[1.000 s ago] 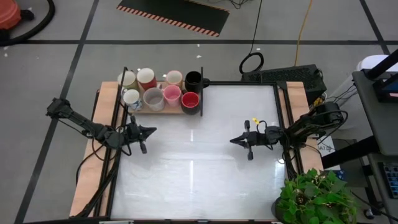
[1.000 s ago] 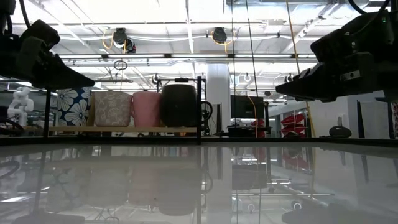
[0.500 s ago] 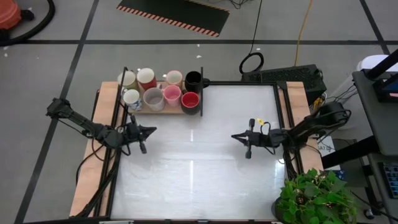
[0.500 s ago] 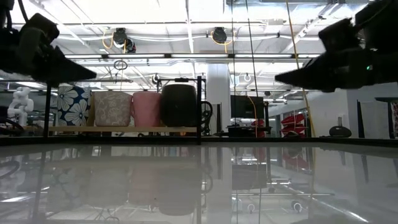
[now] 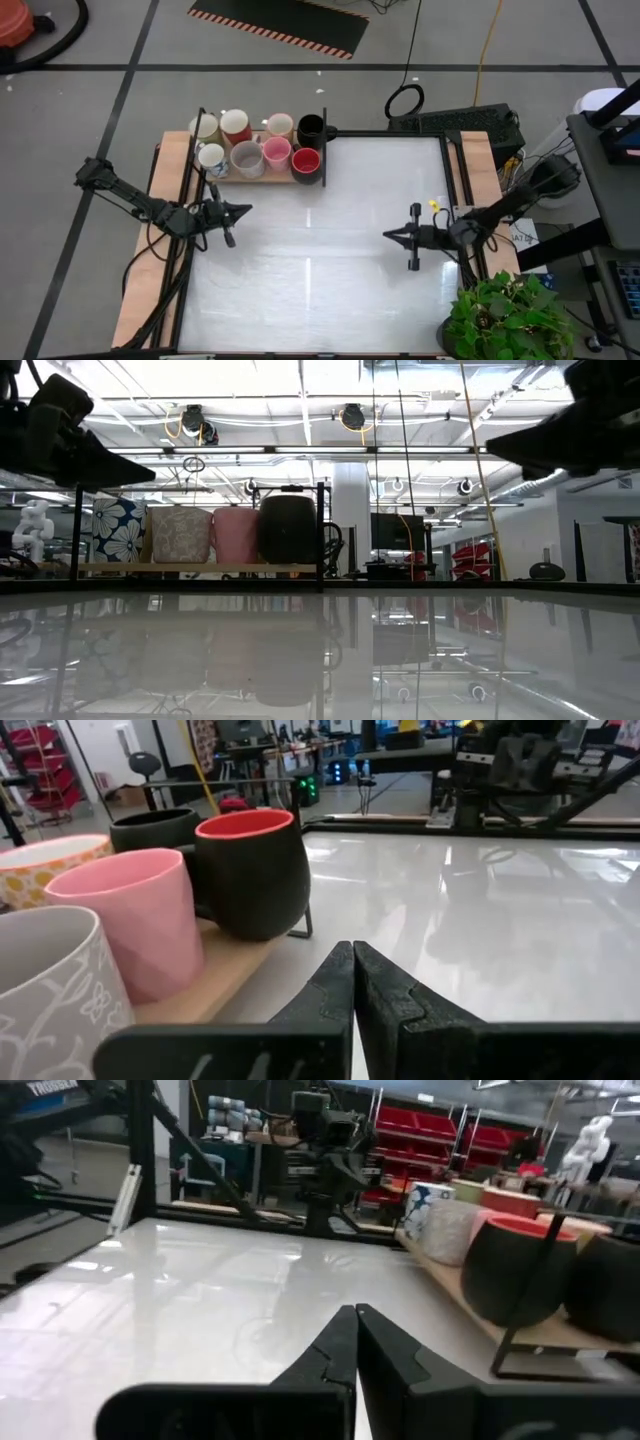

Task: Place coffee mugs
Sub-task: Return to Home Position

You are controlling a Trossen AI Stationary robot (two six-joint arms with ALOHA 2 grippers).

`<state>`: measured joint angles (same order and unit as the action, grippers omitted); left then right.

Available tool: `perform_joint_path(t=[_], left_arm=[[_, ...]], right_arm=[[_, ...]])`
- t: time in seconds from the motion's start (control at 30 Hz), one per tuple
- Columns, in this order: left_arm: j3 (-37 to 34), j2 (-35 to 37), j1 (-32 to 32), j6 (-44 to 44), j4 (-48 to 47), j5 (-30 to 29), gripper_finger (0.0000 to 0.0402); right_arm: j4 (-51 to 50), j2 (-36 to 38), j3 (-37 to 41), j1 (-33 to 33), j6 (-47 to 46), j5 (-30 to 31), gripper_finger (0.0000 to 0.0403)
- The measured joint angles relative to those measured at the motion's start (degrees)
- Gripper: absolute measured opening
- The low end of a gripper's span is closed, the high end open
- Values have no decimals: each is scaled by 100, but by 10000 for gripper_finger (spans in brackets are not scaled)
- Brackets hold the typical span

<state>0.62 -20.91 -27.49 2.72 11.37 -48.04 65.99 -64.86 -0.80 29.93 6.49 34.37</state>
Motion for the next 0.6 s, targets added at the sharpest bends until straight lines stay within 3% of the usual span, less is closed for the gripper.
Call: perform_joint_path(t=[0.33,0.6], left_arm=[[0,0,-2,99,-96,309,5],[0,-2,-2,62,-141,467,5]], right_arm=[[-690,678,0,1363,-44,1177,0],[-971,1759,-2,2339,415,1237,0]])
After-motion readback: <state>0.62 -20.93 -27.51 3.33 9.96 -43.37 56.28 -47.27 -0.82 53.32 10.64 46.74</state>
